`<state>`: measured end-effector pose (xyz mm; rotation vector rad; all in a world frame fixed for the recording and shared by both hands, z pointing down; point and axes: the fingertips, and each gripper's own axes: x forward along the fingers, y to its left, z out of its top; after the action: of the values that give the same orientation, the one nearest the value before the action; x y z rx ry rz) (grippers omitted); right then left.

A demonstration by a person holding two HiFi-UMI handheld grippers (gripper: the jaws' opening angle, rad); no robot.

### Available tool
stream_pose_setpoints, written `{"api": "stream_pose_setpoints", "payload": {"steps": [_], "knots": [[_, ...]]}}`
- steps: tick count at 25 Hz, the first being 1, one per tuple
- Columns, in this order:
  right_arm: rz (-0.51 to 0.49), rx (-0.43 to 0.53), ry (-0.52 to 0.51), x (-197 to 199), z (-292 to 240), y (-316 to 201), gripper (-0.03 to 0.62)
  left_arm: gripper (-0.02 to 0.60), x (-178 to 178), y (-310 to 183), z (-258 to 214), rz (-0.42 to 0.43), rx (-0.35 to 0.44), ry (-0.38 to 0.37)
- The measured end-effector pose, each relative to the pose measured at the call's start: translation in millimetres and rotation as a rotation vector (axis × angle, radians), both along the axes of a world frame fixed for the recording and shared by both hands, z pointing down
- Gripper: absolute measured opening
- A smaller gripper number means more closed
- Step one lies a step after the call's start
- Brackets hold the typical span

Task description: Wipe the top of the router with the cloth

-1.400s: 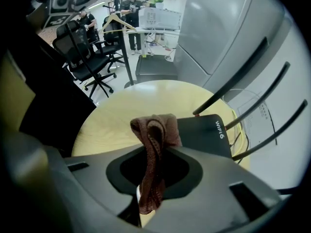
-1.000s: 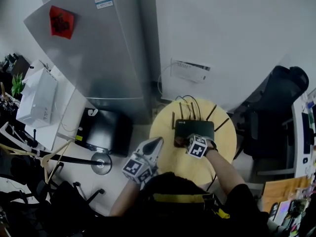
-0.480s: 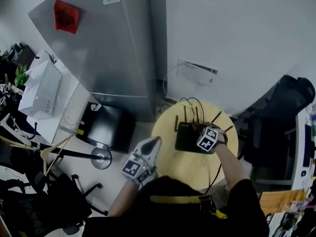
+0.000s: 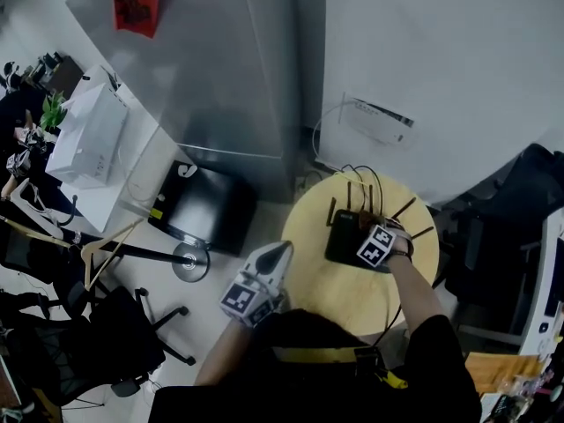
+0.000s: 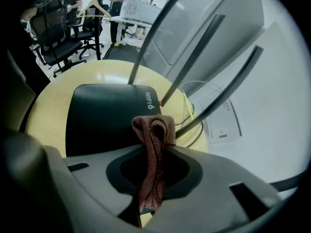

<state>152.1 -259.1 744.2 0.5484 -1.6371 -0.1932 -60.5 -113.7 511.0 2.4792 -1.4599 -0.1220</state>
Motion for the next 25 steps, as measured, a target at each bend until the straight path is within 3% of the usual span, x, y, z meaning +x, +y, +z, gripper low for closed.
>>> {"api": "stream_pose_setpoints", "payload": {"steps": [5,18,25], "knots": [[-0.027,-0.042,0.015,-2.8,5.0,24.7,0.063,-0.006,5.1,-2.9,-2.6,0.014,0.032,0.018],[0.011,-0.253,-0.076,1.4,13.9,92.8,0.063,-0.006,28.6,-1.4,-5.6,0.121,0.048,0.024],[-0.001,-0.23,-0.073,1.4,8.5,113.8,0.063,-0.006,34.3,4.0,-1.7,0.154,0.021,0.014]]}}
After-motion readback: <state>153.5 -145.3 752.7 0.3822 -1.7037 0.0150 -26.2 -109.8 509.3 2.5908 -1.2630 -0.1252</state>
